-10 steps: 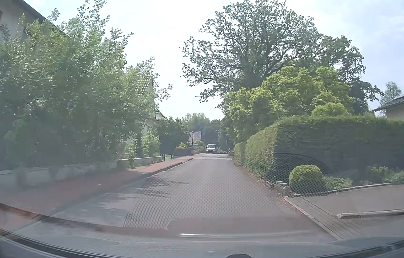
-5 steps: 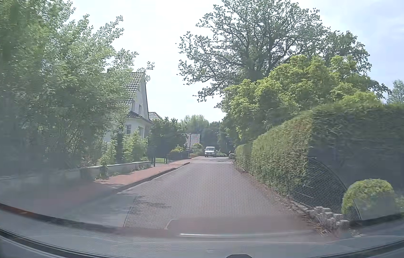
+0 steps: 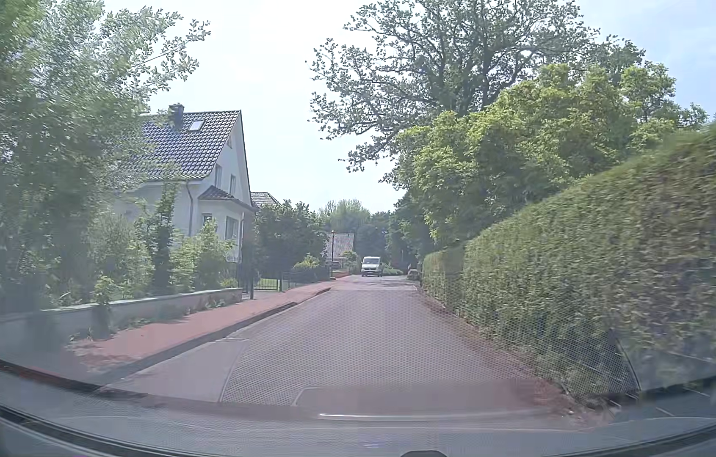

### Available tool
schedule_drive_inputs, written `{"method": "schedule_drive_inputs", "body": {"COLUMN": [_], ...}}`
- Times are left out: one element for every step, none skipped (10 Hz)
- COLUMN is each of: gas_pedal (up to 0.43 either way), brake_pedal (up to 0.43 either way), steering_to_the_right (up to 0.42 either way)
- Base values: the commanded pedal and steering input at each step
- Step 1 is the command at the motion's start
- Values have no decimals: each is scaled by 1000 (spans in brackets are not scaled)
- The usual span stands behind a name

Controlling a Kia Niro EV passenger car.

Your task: Follow the waypoints while adhering to traffic rules and regulations

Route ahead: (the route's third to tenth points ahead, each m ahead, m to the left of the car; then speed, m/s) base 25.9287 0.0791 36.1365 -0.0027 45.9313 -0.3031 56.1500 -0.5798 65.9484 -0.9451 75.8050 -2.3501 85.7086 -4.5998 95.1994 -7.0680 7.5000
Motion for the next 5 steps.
{"method": "schedule_drive_inputs", "body": {"gas_pedal": [67, 47, 47, 47, 47], "brake_pedal": [0, 0, 0, 0, 0], "steering_to_the_right": [6, 6, 6, 6, 5]}}
